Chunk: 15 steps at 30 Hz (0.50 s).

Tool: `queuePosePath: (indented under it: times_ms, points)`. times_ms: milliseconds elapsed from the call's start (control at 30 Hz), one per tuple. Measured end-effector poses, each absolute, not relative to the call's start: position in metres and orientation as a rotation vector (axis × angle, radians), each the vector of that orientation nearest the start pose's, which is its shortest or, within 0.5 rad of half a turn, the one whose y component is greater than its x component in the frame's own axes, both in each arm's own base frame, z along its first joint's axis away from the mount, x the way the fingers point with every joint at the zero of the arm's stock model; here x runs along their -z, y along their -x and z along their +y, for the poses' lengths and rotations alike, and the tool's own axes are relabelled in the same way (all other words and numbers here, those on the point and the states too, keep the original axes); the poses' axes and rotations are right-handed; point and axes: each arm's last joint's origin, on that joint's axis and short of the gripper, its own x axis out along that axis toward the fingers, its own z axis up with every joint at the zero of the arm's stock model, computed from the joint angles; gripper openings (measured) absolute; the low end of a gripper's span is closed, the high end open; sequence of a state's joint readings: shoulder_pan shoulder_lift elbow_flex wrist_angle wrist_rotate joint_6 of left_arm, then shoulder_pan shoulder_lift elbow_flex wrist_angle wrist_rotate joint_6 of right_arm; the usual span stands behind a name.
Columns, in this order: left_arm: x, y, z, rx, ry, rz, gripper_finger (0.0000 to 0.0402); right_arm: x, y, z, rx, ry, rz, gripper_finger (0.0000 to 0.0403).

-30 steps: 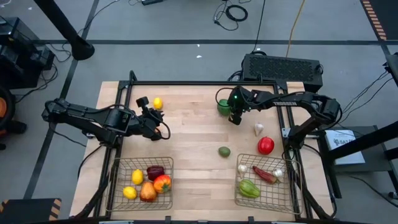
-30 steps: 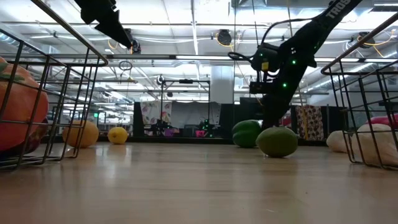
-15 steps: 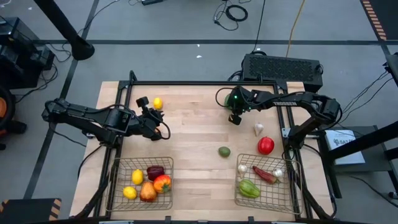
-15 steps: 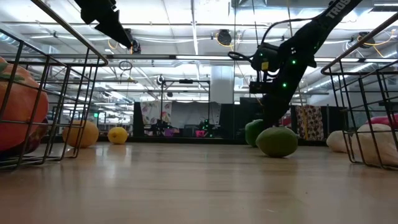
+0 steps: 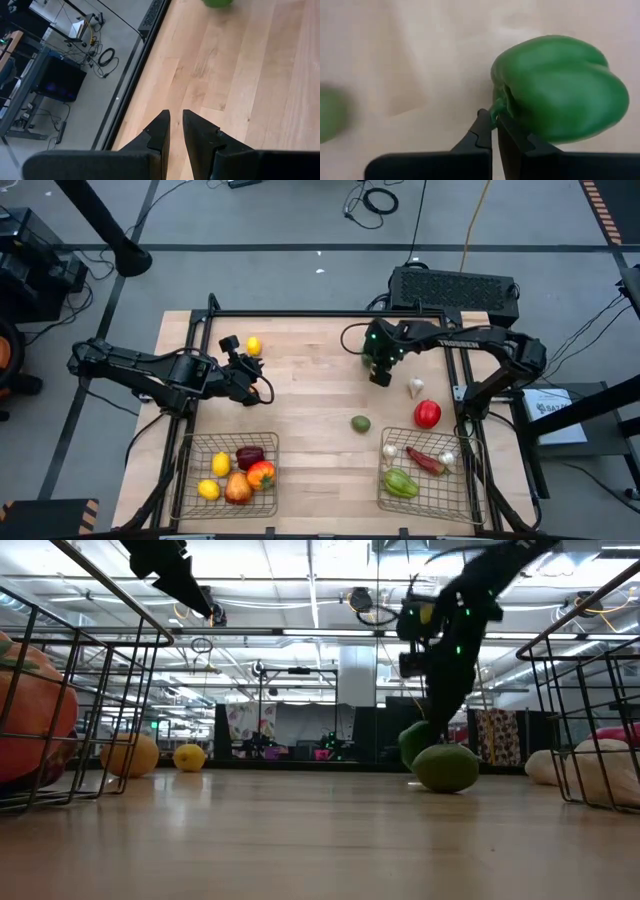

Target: Sort produce into baskets

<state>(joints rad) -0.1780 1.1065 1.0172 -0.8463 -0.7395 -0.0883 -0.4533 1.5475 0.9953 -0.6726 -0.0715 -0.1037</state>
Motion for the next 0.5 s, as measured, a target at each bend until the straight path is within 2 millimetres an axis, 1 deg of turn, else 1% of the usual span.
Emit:
queuePosePath:
  times_ms: [133,267,400,500]
  points:
    - [-0.306,-0.204,-0.017,-0.553,-0.343,0.824,0.0061,-0.226,-0.264,-0.108,0.164,-0.325,1.27,0.0004]
    - [-0.306,-0.204,-0.017,-0.548,-0.354,0.828,0.0061,-0.258,-0.27,-0.085,0.129,-0.371,1.34,0.0004]
    - [-0.306,-0.204,-0.017,-0.544,-0.352,0.829,0.0061,-0.295,-0.274,-0.054,0.106,-0.389,1.396,0.0004]
    - [-0.306,-0.204,-0.017,-0.543,-0.351,0.829,0.0061,-0.328,-0.271,-0.025,0.079,-0.383,1.399,0.0004]
